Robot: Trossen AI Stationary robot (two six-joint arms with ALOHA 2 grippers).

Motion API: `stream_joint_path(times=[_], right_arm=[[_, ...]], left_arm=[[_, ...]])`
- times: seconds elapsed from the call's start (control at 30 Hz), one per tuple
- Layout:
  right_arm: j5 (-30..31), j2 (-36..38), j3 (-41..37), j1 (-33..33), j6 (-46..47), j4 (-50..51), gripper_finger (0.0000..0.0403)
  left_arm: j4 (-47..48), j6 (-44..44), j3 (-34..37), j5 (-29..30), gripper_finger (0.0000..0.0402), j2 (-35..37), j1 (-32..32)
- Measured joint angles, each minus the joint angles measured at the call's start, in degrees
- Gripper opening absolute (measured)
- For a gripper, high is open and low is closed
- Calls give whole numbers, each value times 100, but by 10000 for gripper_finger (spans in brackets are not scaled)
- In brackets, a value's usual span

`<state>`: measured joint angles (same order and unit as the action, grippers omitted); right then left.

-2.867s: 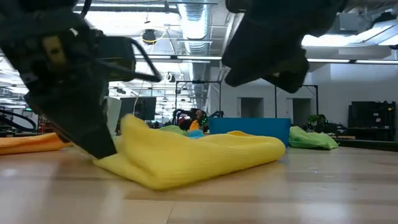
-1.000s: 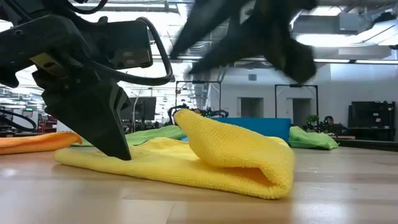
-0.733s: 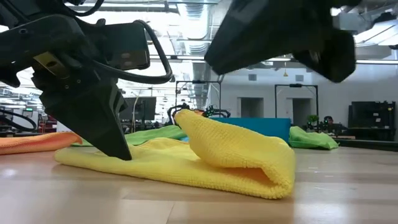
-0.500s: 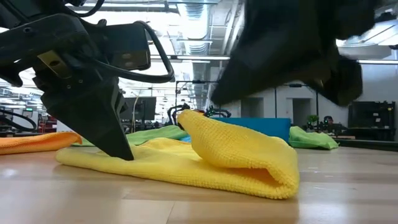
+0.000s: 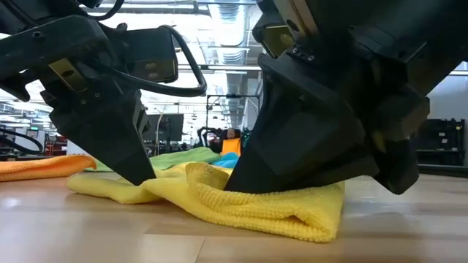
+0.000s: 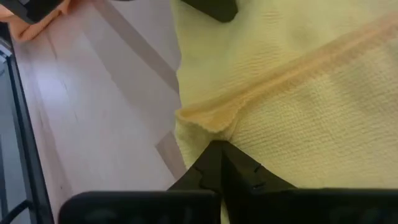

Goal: Fold microfiber towels
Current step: Fold the yellow towel

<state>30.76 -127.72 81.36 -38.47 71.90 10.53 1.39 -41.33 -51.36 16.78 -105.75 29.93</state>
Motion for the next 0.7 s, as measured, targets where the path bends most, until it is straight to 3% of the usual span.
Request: stream_joint_path(times=[0.2,0.53,0.7], right_arm=[[12,185,-17,21,-335,77,18],[712,570,-13,-330,-367,496,21],[845,573,-9,-392,-368,676,19]], left_arm=[[202,119,-153,-47,0,-8,-5],[1129,473,-478,28,0,519,-4],[848,342,-492,314,0,851,-4]])
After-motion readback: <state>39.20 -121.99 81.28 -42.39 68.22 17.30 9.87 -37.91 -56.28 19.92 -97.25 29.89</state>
